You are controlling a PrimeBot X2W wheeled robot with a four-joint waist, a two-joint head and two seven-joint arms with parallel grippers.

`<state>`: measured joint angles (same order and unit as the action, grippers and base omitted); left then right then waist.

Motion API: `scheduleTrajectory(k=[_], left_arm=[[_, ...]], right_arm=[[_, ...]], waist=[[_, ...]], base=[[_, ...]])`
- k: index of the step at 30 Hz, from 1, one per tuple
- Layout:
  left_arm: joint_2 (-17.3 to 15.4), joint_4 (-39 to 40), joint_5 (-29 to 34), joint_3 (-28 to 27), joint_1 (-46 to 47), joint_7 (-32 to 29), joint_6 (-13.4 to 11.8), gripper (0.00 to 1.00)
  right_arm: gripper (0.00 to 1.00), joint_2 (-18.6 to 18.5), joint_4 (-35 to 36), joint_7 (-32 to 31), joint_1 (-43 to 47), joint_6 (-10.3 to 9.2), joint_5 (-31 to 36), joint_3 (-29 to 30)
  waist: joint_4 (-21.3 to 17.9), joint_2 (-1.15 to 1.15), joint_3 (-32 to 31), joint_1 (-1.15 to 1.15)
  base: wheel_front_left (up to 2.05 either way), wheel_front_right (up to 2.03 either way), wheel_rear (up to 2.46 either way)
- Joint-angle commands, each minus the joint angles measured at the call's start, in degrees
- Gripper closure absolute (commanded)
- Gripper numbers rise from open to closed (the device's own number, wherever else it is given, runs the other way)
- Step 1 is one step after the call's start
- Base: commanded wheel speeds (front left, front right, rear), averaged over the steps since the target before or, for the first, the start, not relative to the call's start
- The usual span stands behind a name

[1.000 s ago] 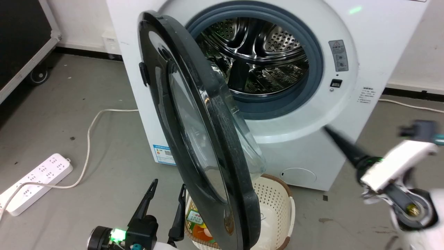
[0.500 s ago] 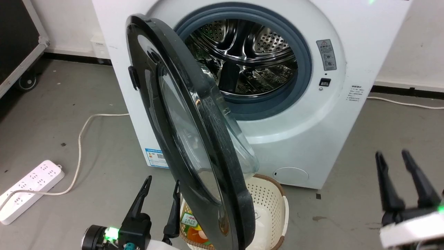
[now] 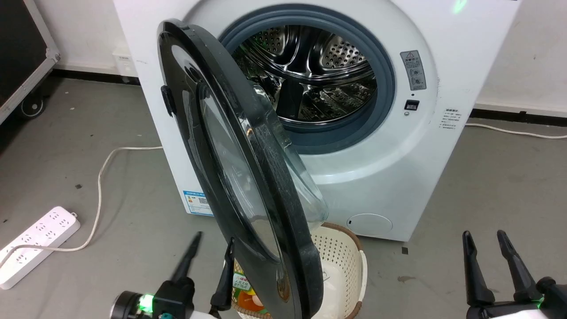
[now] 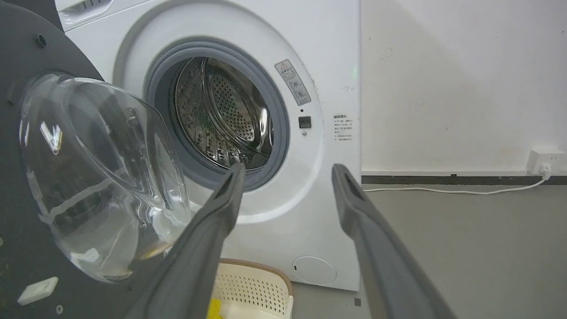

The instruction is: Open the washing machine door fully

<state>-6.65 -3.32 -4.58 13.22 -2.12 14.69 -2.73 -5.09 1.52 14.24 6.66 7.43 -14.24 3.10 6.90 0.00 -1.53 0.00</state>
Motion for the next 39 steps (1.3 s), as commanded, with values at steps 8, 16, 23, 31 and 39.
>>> scheduleTrajectory(k=[8, 16, 23, 31, 39], left_arm=[[1.43, 5.99, -1.55, -2.76, 1.26, 0.3, -0.29, 1.0], [3.17, 20.33, -3.19, -6.47, 6.93, 0.3, -1.25, 1.0], [3.61, 30.6, -3.25, -4.03, 11.24, 0.3, -0.99, 1.0], [3.68, 32.7, -1.91, 5.73, 11.06, -1.79, 1.36, 1.0], [3.7, 27.65, -2.61, 17.35, 7.4, -10.43, 4.71, 1.0]], right_arm=[[0.0, 1.07, -1.04, 0.65, 0.08, 0.06, 0.61, 0.61], [0.0, 1.26, -1.63, 0.72, 0.52, 0.06, 0.04, 0.79], [0.0, 1.17, -2.12, 0.74, 0.3, 0.06, 0.13, 0.45], [0.0, 1.35, -2.26, 0.75, 0.07, 0.06, -0.04, 0.44], [0.0, 1.62, -2.48, 0.75, 0.0, 0.06, -0.05, 0.76]], waist=[[0.37, 0.0, -0.25, 0.0], [0.88, 0.0, -0.68, 0.0], [0.68, 0.0, -0.88, 0.0], [0.32, 0.0, -0.75, 0.0], [0.61, 0.0, -0.07, 0.0]], base=[[0.0, 0.0, 0.0], [0.0, 0.0, 0.0], [0.0, 0.0, 0.0], [0.0, 0.0, 0.0], [0.0, 0.0, 0.0]])
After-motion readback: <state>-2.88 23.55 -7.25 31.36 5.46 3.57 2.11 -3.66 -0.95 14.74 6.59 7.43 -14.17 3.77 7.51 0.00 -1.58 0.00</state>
